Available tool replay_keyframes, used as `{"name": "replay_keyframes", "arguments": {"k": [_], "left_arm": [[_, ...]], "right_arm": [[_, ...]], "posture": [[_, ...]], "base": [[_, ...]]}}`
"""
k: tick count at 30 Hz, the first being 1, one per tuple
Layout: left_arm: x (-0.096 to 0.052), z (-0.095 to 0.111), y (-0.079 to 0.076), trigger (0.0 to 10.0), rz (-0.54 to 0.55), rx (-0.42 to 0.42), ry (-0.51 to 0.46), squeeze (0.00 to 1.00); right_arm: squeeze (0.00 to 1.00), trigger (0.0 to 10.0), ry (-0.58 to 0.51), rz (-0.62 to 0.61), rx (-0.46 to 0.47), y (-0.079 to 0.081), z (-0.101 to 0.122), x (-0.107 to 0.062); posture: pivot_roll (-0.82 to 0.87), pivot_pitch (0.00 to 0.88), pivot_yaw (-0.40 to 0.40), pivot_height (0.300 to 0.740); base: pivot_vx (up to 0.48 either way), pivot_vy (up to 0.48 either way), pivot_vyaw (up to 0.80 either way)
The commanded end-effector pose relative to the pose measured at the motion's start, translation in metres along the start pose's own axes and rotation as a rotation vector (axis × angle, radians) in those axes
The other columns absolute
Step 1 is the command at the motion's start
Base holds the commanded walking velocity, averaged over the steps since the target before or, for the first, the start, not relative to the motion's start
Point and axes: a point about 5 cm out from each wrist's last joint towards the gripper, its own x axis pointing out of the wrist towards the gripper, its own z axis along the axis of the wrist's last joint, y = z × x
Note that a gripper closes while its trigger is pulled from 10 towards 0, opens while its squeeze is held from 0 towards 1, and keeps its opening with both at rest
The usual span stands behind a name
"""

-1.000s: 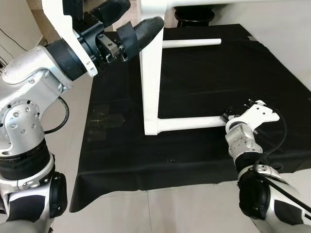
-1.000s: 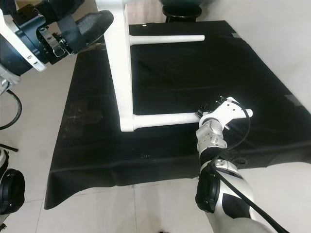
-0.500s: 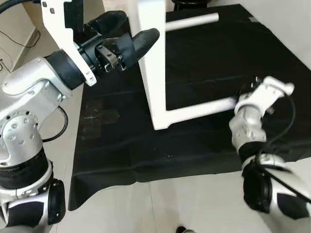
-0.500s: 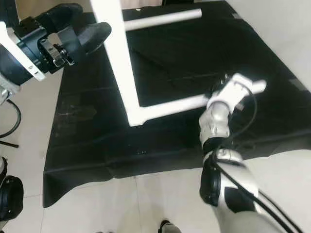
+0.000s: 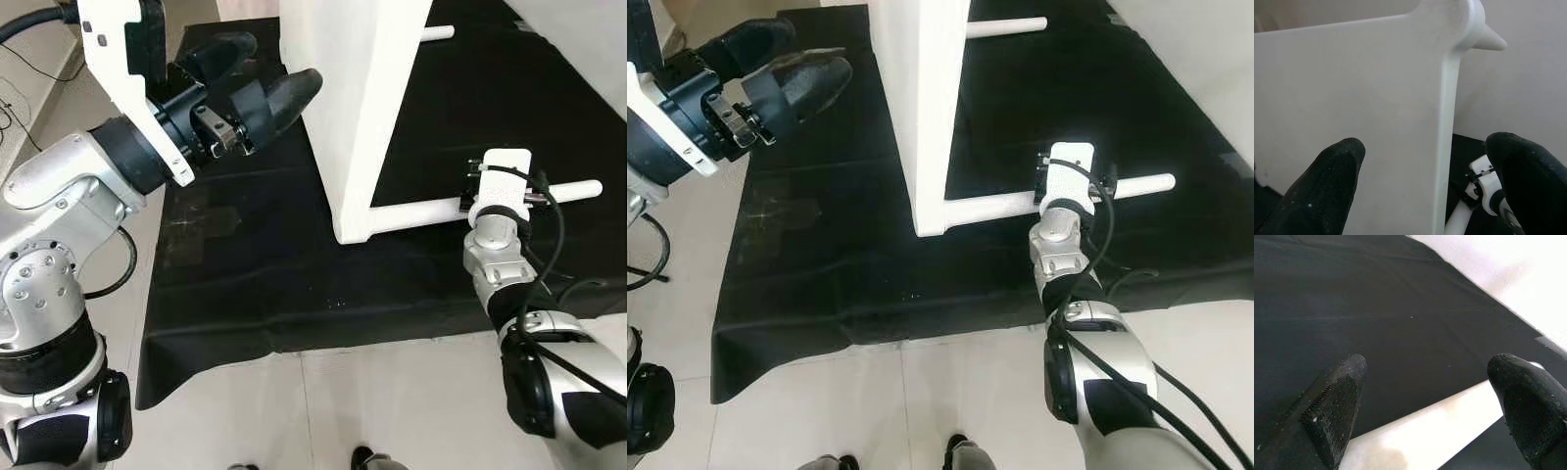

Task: Building children table

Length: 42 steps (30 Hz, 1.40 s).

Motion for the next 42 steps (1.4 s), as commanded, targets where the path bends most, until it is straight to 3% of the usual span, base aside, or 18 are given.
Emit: {"name": "replay_keyframes", "arguments": {"k": [1, 4, 6, 7, 8, 9, 10, 11, 12, 15, 18, 19, 24, 26, 32, 34, 40, 42], "left_arm": [[-0.003, 0.0, -0.005, 10.0, -0.011, 0.007, 0.003, 0.0], [-0.003, 0.0, -0.005, 10.0, -0.008, 0.008, 0.004, 0.0], [-0.009, -0.009, -0.004, 10.0, 0.037, -0.001, 0.027, 0.0], [-0.009, -0.009, -0.004, 10.0, 0.037, -0.001, 0.027, 0.0], [-0.015, -0.023, -0.001, 10.0, 0.108, -0.007, 0.061, 0.0], [-0.015, -0.023, -0.001, 10.0, 0.108, -0.007, 0.061, 0.0], [-0.019, -0.034, 0.001, 10.0, 0.159, -0.01, 0.086, 0.0], [-0.019, -0.034, 0.001, 10.0, 0.159, -0.01, 0.086, 0.0], [-0.028, -0.054, -0.002, 10.0, 0.217, -0.014, 0.147, 0.0], [-0.036, -0.069, -0.006, 10.0, 0.247, -0.021, 0.193, 0.0], [-0.057, -0.104, -0.025, 10.0, 0.34, -0.076, 0.288, 0.0], [-0.057, -0.104, -0.025, 10.0, 0.34, -0.076, 0.288, 0.0], [-0.074, -0.133, -0.048, 10.0, 0.412, -0.132, 0.371, 0.0], [-0.081, -0.151, -0.064, 10.0, 0.432, -0.168, 0.419, 0.0], [-0.096, -0.164, -0.074, 10.0, 0.475, -0.153, 0.458, 0.0], [-0.114, -0.166, -0.07, 10.0, 0.545, -0.081, 0.488, 0.0], [-0.127, -0.167, -0.065, 10.0, 0.62, -0.049, 0.5, 0.0], [-0.134, -0.172, -0.066, 10.0, 0.662, -0.056, 0.51, 0.0]], "right_arm": [[1.0, 10.0, 0.077, 0.084, 0.057, 0.011, -0.021, -0.009], [1.0, 10.0, 0.056, 0.119, 0.096, 0.015, -0.016, -0.009], [1.0, 10.0, -0.05, 0.359, 0.233, 0.041, 0.01, -0.015], [1.0, 10.0, -0.05, 0.359, 0.233, 0.041, 0.01, -0.015], [1.0, 10.0, -0.119, 0.52, 0.269, 0.054, 0.027, -0.021], [1.0, 10.0, -0.119, 0.52, 0.269, 0.054, 0.027, -0.021], [0.0, 10.0, -0.188, 0.662, 0.272, 0.062, 0.043, -0.027], [0.0, 10.0, -0.188, 0.662, 0.272, 0.062, 0.043, -0.027], [0.0, 10.0, -0.248, 0.748, 0.244, 0.063, 0.054, -0.031], [0.0, 10.0, -0.276, 0.794, 0.219, 0.062, 0.059, -0.033], [0.0, 10.0, -0.336, 0.837, 0.113, 0.055, 0.063, -0.037], [0.0, 10.0, -0.336, 0.837, 0.113, 0.055, 0.063, -0.037], [0.0, 10.0, -0.318, 0.856, 0.039, 0.055, 0.047, -0.046], [0.0, 10.0, -0.261, 0.829, -0.002, 0.056, 0.028, -0.054], [0.0, 10.0, -0.189, 0.823, 0.017, 0.055, 0.0, -0.074], [0.0, 10.0, -0.132, 0.806, 0.082, 0.05, -0.019, -0.091], [0.0, 10.0, -0.089, 0.814, 0.138, 0.049, -0.03, -0.105], [0.0, 10.0, -0.048, 0.871, 0.172, 0.056, -0.04, -0.131]], "posture": [[0.12, 0.202, 0.007, 0.74], [0.12, 0.202, 0.007, 0.74], [0.11, 0.192, 0.005, 0.74], [0.11, 0.192, 0.005, 0.74], [0.1, 0.185, 0.003, 0.74], [0.1, 0.185, 0.003, 0.74], [0.09, 0.176, 0.002, 0.74], [0.09, 0.176, 0.002, 0.74], [0.08, 0.164, -0.002, 0.74], [0.07, 0.162, -0.003, 0.74], [0.06, 0.12, -0.019, 0.74], [0.06, 0.12, -0.019, 0.74], [0.05, 0.091, -0.027, 0.74], [0.05, 0.077, -0.031, 0.74], [0.05, 0.051, -0.032, 0.74], [0.06, 0.034, -0.03, 0.74], [0.06, 0.021, -0.028, 0.74], [0.06, 0.009, -0.024, 0.74]], "base": [[0.0, 0.0, 0.0], [0.0, 0.0, 0.0], [0.0, 0.0, 0.0], [0.0, 0.0, 0.0], [0.0, 0.0, 0.0], [0.0, 0.0, 0.0], [0.0, 0.0, 0.0], [0.0, 0.0, 0.0], [0.0, 0.0, 0.0], [0.0, 0.0, 0.0], [0.0, 0.0, 0.0], [0.0, 0.0, 0.0], [0.0, 0.0, 0.0], [0.0, 0.0, 0.0], [0.0, 0.0, 0.0], [0.0, 0.0, 0.0], [0.0, 0.0, 0.0], [0.0, -0.382, 0.0]]}}
